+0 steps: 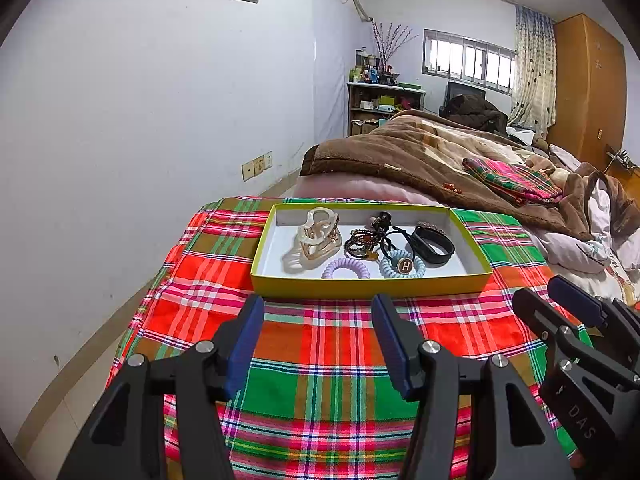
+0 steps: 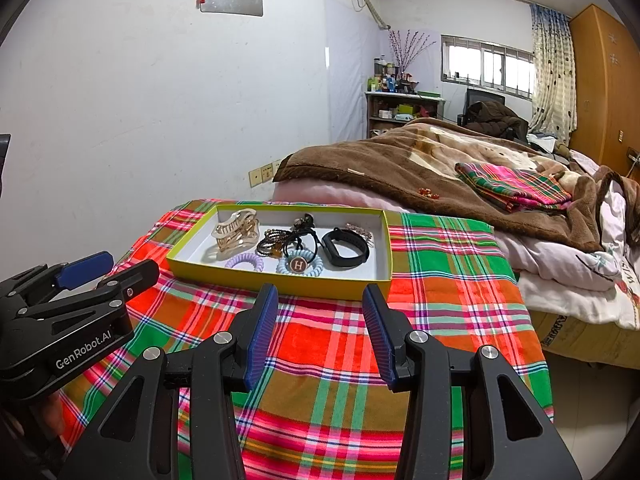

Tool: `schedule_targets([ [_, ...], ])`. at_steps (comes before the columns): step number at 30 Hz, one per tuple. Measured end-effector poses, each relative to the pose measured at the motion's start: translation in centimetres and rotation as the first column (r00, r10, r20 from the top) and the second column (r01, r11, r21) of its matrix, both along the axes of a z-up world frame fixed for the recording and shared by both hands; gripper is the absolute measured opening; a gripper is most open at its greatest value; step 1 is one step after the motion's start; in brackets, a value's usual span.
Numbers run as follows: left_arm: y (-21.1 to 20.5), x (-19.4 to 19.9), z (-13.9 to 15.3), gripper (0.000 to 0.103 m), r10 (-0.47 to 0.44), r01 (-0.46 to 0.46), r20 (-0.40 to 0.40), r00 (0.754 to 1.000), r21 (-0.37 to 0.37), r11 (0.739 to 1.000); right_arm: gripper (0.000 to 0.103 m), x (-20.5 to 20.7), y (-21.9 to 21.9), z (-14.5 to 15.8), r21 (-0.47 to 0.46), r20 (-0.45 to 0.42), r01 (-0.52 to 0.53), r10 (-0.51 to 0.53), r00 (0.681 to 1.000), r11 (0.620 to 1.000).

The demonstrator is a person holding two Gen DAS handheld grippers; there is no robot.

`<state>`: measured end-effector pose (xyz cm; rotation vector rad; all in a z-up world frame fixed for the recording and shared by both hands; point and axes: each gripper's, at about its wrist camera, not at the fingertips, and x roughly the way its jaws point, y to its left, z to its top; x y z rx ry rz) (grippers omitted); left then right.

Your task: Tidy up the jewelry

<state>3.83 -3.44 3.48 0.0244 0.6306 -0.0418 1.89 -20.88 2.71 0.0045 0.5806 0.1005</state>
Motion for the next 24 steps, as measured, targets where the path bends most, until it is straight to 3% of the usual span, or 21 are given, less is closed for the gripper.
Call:
schedule_targets([
  [24, 0.02, 0.26, -0.28, 0.058, -0.003, 0.002, -0.018, 1.000, -0.017, 1.000, 0.045, -0.04, 0.05, 0.03, 0.000, 0.000, 0.000, 0.000, 1.000, 1.000],
])
